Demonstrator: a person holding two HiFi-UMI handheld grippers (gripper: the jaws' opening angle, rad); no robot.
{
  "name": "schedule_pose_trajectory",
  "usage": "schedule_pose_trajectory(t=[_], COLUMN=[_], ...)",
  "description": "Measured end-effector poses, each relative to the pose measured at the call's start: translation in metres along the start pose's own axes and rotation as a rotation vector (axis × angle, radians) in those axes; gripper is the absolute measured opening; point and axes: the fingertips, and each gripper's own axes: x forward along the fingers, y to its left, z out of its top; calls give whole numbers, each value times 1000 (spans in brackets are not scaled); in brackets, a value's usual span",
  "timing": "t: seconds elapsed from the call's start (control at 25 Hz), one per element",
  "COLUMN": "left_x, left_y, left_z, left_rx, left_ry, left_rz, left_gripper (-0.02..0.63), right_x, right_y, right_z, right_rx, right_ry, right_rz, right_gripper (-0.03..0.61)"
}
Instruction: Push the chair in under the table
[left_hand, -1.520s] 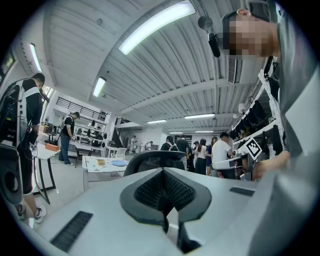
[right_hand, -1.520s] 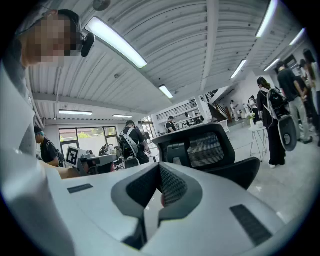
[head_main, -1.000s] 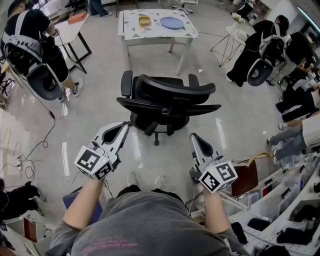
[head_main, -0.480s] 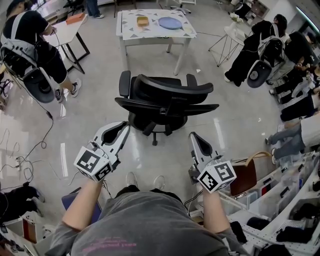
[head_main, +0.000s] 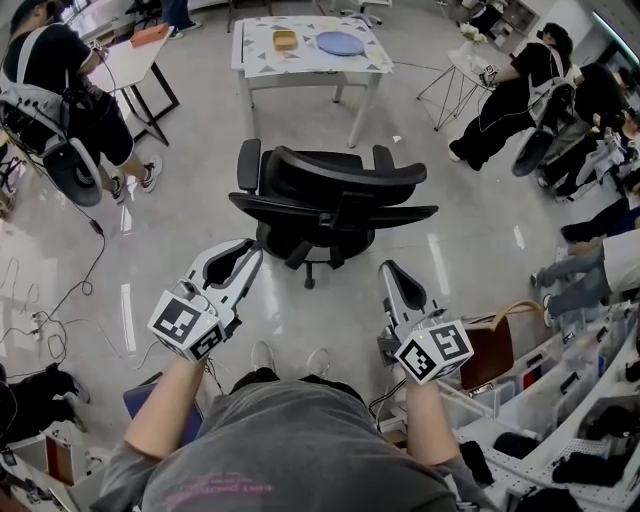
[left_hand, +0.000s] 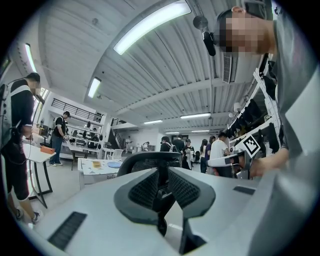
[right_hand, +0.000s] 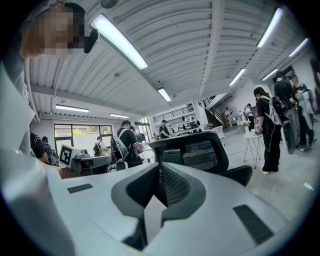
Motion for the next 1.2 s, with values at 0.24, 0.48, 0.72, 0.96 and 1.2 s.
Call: schedule_pose_trajectory(t=[0.24,0.48,0.72,0.96,1.2], left_x=[4,7,8,10,11], left_y=[-1,-3,-2,-1,0], left_z=[-3,-2,-4,-5,-7], left_rx=[3,3,1,1,1], left_ry=[7,10,16,21,27], left_rz=[-7,-11,-12,-6,3], left_gripper=[89,111,132,160,195], right_x=[2,2,3,4,4], right_y=[-1,-1,-4,-9,-11], right_z=[0,1,-1,-2,-2], right_rx=[-4,-10,-7,-3,-6], right_ry=[-1,3,9,12,9], right_rz=[6,12,7,5,2], right_gripper=[32,67,87,127,153])
